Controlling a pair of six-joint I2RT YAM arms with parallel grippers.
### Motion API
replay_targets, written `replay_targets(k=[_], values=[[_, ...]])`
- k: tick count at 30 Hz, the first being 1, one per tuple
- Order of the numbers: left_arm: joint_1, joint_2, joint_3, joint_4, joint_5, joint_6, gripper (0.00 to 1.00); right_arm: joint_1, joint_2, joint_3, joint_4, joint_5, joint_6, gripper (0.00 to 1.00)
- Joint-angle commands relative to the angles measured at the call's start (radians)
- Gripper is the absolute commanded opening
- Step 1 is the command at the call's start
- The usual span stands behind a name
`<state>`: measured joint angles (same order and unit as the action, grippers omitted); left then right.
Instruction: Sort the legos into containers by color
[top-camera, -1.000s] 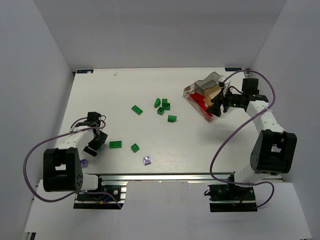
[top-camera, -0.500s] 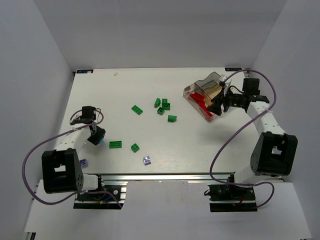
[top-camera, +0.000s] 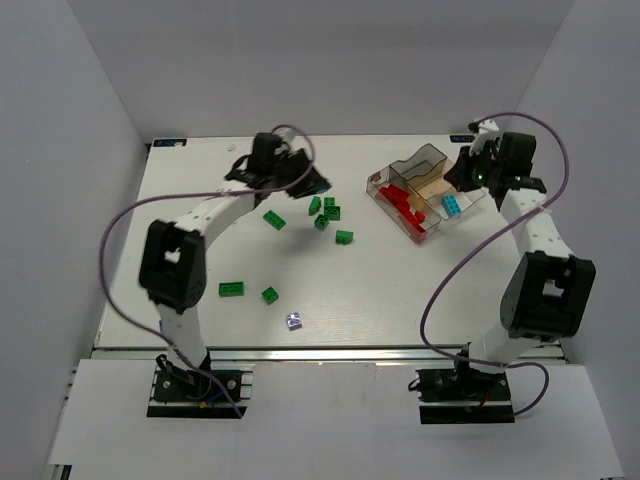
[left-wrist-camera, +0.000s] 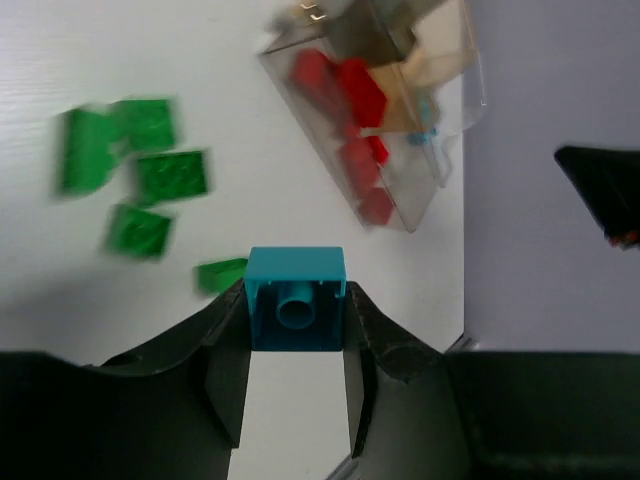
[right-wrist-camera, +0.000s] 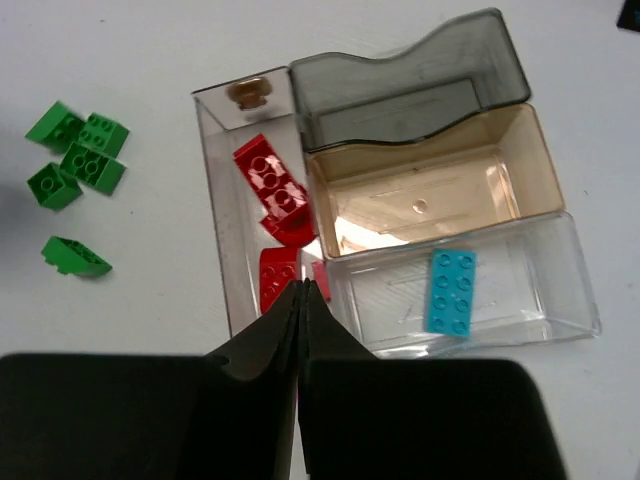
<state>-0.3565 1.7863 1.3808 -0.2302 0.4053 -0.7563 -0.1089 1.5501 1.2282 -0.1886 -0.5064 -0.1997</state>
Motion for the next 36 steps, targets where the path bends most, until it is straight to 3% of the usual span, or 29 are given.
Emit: replay_targets(k=[1, 3, 4, 9, 11, 15, 16, 21, 22, 25, 26, 30, 32, 36], values=[[-0.128, 0.187, 0.314, 0.029, 0.147, 0.080, 0.00, -0.049, 0.100, 0.205, -0.176, 0.057, 0.160, 0.00], [-0.171, 0.360, 0.478, 0.019, 0.191, 0.080, 0.00, -0.066, 0.096, 0.215, -0.190, 0.017, 0.180, 0.00], [-0.205, 0.414, 0.638, 0.011, 0.196, 0.066, 0.00, -0.087, 0.084, 0.199, -0.177, 0.011, 0.183, 0.00], [-0.277, 0.666, 0.919, 0.173, 0.247, -0.052, 0.00, -0.109, 0.057, 0.180, -0.175, -0.006, 0.161, 0.00], [-0.304, 0.721, 0.917, 0.339, 0.234, -0.125, 0.00, -0.120, 0.059, 0.172, -0.180, -0.014, 0.154, 0.00], [-0.346, 0.786, 0.937, 0.491, 0.161, -0.205, 0.00, -0.124, 0.053, 0.146, -0.175, -0.072, 0.123, 0.01], [-0.346, 0.798, 0.946, 0.503, 0.139, -0.219, 0.00, -0.126, 0.054, 0.143, -0.175, -0.098, 0.112, 0.09], [-0.383, 0.837, 0.949, 0.551, 0.050, -0.253, 0.00, -0.130, 0.102, 0.168, -0.219, -0.233, 0.080, 0.33], [-0.383, 0.843, 0.948, 0.569, 0.043, -0.290, 0.00, -0.132, 0.107, 0.169, -0.221, -0.251, 0.068, 0.47], [-0.383, 0.848, 0.942, 0.583, 0.023, -0.360, 0.00, -0.133, 0.119, 0.166, -0.256, -0.375, -0.078, 0.72], [-0.383, 0.842, 0.939, 0.571, 0.004, -0.376, 0.00, -0.135, 0.123, 0.168, -0.309, -0.435, -0.139, 0.75], [-0.383, 0.748, 0.842, 0.485, -0.118, -0.460, 0.00, -0.135, 0.114, 0.142, -0.331, -0.457, -0.250, 0.81], [-0.383, 0.671, 0.721, 0.519, -0.158, -0.552, 0.00, -0.129, 0.091, 0.091, -0.250, -0.452, -0.236, 0.82], [-0.383, 0.619, 0.664, 0.474, -0.224, -0.724, 0.00, -0.118, 0.021, 0.004, -0.091, -0.463, -0.179, 0.85]])
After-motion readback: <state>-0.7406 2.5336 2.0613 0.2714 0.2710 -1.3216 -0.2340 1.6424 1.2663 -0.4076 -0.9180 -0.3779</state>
